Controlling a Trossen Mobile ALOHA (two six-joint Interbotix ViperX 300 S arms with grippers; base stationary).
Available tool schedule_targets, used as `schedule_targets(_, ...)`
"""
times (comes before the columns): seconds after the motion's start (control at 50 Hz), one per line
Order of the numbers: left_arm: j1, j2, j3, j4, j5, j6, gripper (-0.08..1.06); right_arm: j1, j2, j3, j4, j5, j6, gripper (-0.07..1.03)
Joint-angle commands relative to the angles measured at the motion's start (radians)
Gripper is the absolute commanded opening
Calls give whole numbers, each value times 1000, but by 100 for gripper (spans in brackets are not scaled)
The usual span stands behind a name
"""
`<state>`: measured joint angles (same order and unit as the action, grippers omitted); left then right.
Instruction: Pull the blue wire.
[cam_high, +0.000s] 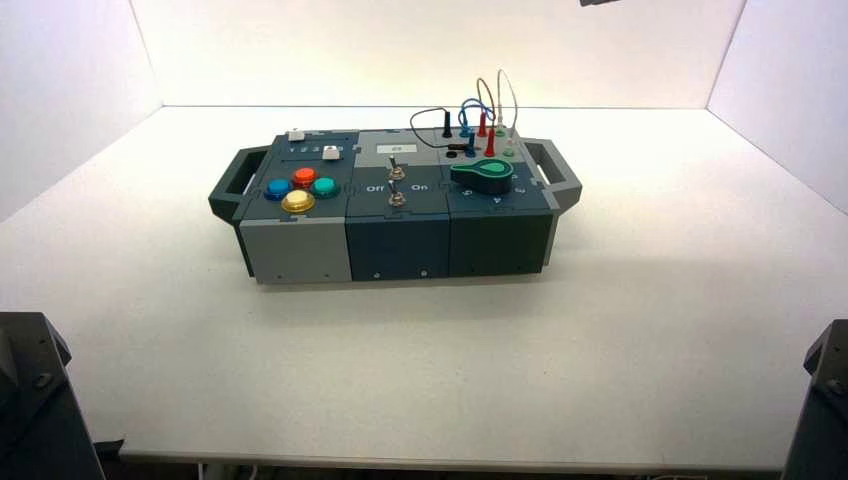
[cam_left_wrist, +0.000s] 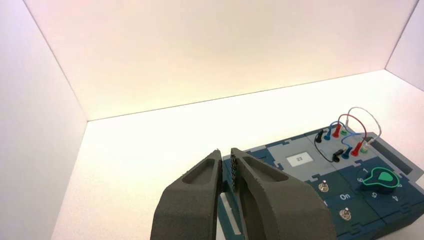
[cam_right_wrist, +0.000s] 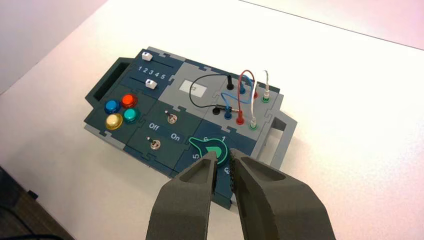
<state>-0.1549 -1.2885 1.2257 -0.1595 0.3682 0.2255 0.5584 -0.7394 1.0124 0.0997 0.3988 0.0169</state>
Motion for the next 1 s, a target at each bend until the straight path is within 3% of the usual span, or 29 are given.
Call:
schedule_targets(0.02,-3,12,-15,-2,-11,-3,11,2,0,-15,3,-9,2,15)
schedule_targets(0.26,-3,12,-15,-2,-11,-3,11,2,2,-14,5,-9,2,15)
schedule_targets(0.48,-2,18,-15,-2,-9,-3,11,12,49,-28,58,-3,3,15)
schedule_targets(0.7,-2,32,-15,-2,-11,-3,11,117,267,-123,57,63,2,11)
schedule_targets(0.8,-2,35,-15,-2,-9,-3,11,117,368,-164,61,69,3,11)
schedule_targets(0.9,-3,43,-15,-3,-9,-3,11,117,457,-207,63,72,3,22)
schedule_targets(1.0,-5,48,-15,-5,-9,-3,11,117,505,-225,63,74,3,24)
